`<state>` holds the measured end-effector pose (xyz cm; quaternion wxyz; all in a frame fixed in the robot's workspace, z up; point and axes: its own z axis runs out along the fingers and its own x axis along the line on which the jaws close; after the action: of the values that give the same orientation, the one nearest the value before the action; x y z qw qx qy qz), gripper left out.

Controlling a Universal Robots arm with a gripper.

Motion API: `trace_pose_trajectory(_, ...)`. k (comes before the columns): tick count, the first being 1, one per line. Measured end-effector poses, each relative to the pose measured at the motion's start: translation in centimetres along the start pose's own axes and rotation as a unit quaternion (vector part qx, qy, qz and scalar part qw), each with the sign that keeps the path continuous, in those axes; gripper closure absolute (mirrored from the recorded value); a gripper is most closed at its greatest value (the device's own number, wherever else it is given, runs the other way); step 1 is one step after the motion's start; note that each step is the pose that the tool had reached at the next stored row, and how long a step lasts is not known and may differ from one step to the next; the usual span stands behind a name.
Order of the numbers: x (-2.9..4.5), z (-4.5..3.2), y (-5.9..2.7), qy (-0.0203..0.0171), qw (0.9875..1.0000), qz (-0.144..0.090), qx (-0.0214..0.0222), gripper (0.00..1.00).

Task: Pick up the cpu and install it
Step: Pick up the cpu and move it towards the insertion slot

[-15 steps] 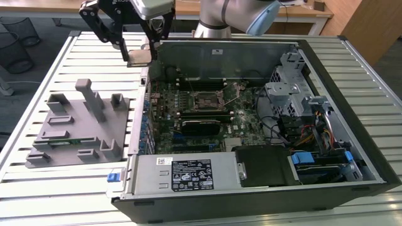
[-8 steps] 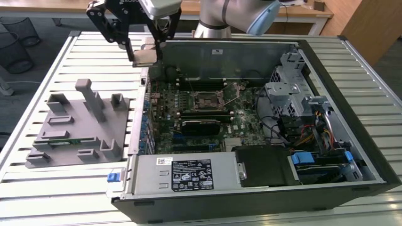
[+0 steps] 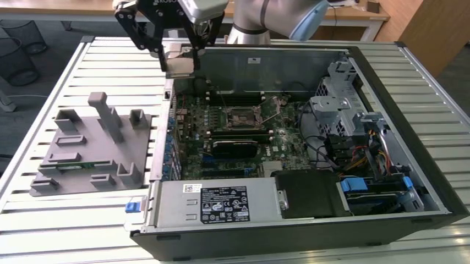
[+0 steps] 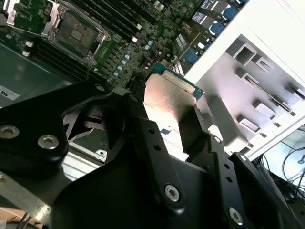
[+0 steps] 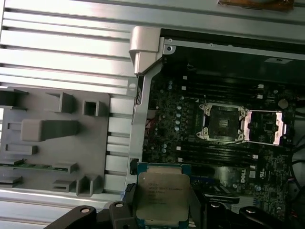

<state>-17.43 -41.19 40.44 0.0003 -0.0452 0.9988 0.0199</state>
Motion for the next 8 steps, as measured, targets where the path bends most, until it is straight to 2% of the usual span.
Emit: trace_pose_trajectory(8,-1.60,0.00,-0.14,0.0000,1.0000,0.000,0.0000,0.47)
